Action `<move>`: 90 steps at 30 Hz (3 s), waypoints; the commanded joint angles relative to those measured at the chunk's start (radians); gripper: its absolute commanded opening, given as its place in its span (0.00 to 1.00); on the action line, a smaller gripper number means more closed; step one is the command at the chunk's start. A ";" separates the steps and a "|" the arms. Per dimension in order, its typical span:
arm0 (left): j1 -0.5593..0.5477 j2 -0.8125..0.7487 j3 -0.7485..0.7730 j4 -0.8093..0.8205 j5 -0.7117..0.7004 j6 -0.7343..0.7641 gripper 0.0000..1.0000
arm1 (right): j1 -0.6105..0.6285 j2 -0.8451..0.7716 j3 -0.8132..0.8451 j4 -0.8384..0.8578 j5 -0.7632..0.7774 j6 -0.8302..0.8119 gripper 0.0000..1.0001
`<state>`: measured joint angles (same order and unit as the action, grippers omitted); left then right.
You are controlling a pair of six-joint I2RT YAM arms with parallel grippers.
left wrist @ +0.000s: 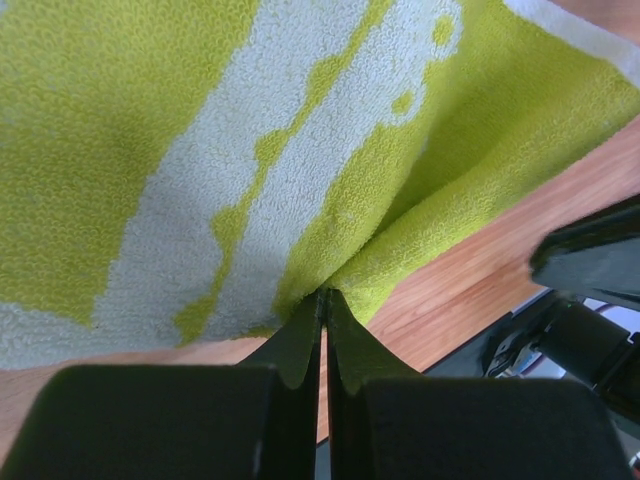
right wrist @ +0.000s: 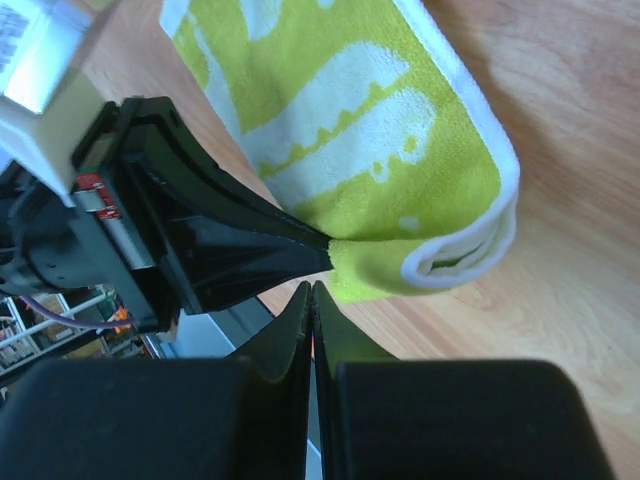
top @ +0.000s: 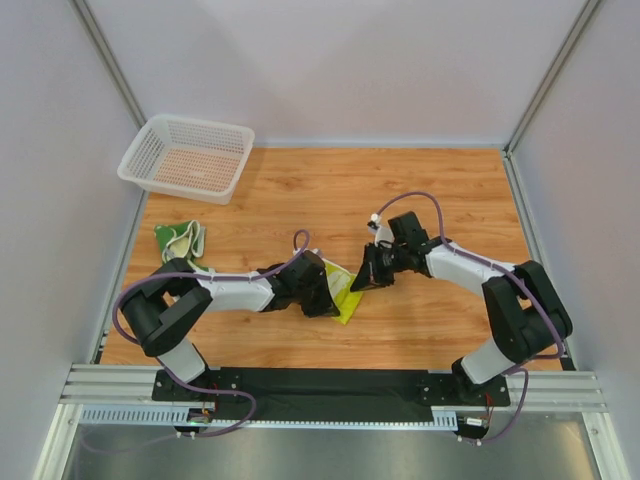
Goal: Roll the towels
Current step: Roll the towel
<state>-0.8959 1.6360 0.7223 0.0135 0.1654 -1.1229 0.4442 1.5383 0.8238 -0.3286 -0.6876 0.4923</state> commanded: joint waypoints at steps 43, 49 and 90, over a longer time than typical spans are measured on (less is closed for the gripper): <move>0.020 0.010 0.017 -0.141 -0.021 0.023 0.00 | -0.305 -0.058 -0.092 0.235 -0.050 0.137 0.52; 0.022 0.008 0.012 -0.141 -0.020 0.025 0.00 | -0.302 -0.052 -0.251 0.379 -0.131 0.175 0.53; 0.028 -0.001 -0.007 -0.129 -0.007 0.015 0.00 | -0.124 0.247 -0.268 0.649 -0.105 0.249 0.20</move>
<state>-0.8764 1.6421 0.7406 -0.0296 0.1921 -1.1217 0.3126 1.7676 0.5507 0.3187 -0.8486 0.7654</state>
